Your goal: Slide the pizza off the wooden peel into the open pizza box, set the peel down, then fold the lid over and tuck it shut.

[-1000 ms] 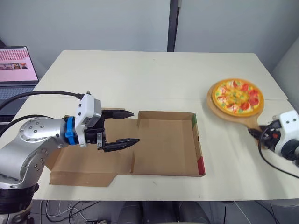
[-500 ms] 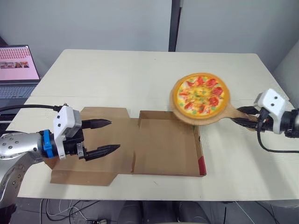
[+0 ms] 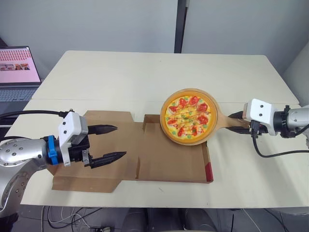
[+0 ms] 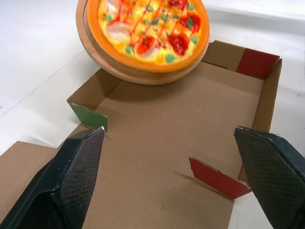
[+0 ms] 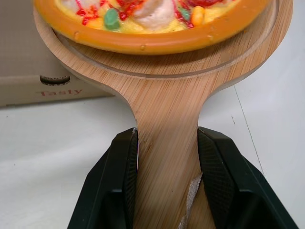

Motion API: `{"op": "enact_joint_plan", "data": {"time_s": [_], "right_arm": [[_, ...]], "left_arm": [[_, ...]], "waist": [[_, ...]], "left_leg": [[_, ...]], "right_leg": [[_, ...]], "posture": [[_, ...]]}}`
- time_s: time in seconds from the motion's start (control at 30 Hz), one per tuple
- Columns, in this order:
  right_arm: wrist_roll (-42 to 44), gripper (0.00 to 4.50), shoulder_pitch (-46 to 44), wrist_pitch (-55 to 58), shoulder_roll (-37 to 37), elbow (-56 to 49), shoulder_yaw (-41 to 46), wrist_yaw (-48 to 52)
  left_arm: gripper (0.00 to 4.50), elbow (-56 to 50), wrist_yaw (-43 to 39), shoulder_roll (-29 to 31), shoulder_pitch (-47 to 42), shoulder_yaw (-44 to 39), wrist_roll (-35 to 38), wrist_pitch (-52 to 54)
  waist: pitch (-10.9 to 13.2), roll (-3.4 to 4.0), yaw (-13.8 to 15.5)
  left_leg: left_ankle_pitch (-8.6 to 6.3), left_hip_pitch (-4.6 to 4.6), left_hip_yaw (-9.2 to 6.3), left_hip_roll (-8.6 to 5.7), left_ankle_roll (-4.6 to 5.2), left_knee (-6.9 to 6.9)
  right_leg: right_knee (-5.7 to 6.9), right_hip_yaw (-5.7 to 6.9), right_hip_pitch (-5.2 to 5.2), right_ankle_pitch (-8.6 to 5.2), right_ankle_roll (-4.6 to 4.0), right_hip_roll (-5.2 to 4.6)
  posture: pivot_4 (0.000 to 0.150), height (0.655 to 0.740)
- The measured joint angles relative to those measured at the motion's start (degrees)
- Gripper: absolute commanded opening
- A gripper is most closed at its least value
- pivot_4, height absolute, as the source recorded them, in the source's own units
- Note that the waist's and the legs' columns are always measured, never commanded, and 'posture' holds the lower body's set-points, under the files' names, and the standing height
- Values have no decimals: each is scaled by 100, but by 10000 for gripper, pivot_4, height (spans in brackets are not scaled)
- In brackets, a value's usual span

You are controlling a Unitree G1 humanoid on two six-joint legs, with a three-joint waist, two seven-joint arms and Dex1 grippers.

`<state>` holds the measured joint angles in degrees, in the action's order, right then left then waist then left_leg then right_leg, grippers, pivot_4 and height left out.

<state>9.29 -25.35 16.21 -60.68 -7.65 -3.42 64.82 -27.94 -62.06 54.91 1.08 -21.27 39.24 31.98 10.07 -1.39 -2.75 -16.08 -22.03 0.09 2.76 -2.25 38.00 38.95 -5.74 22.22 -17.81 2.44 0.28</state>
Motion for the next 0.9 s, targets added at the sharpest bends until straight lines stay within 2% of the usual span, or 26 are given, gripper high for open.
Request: {"op": "enact_joint_plan", "data": {"time_s": [0.5, 0.63, 0.77, 0.9], "right_arm": [[-590, 15913, -752, -654, 147, 993, 8, -194], [-472, 15913, -886, -701, -108, 1449, 374, -185], [-3, 15910, -385, -124, -322, 1298, 1410, -223], [535, 15902, 1167, 956, 169, 418, 2445, -521]], "left_arm": [[45000, -82, 15, -11, -75, 160, 2, 0], [45000, -56, 29, -114, -384, 387, 2, 0], [45000, 48, 80, -270, -821, 611, 35, 8], [45000, 112, 197, -568, -1412, 928, 221, 126]], "waist": [[0, 1, -16], [6, 10, 40], [1, 3, 101], [-9, -14, 118]], "left_leg": [[0, 2, 1, -2, 0, 1], [0, 1, 5, -8, 0, 2], [0, 1, 2, -9, 0, 2], [0, 0, -8, -8, 0, 6]], "right_leg": [[2, 0, -1, 1, -1, -4], [2, 4, -2, 1, -1, -16], [2, 14, -9, 1, -1, -17], [1, 13, -17, 1, 0, -9]], "posture": [[1500, 7400], [1500, 7400], [1500, 7400], [1500, 7400]]}}
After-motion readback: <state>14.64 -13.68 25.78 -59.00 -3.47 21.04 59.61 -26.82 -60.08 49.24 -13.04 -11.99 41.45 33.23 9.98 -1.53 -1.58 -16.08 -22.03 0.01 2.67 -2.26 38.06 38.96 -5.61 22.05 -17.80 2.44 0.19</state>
